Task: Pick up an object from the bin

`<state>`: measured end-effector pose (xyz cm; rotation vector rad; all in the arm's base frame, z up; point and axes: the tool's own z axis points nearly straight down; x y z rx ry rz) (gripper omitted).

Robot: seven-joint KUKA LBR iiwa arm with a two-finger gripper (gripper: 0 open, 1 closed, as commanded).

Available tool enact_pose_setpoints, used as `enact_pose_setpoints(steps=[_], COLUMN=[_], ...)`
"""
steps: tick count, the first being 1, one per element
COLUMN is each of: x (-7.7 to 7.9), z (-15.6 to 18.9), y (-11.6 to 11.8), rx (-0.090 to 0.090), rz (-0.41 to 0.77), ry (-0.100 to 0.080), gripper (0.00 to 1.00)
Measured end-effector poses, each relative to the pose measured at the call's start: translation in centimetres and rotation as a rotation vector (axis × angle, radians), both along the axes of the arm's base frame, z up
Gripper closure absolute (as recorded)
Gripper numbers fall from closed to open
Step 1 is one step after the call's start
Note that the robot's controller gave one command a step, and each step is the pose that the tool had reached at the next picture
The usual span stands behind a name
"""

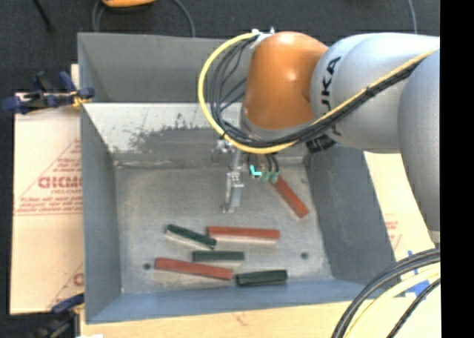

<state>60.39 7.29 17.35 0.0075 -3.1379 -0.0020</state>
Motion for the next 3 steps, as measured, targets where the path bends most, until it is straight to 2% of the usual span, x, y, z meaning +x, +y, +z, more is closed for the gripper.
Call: enact_pose_setpoints(steps=[1,2,3], x=[0.2,-2.6,-5.8], z=[0.4,-4.6,-7.9], y=[0.0,-0.1,1.9], rx=[0.001,-0.001,-0.002], rz=[-0.001,0.02,0.142], ry=[-0.008,-0.013,-0.004], gripper=[0.0,0.0,0.0])
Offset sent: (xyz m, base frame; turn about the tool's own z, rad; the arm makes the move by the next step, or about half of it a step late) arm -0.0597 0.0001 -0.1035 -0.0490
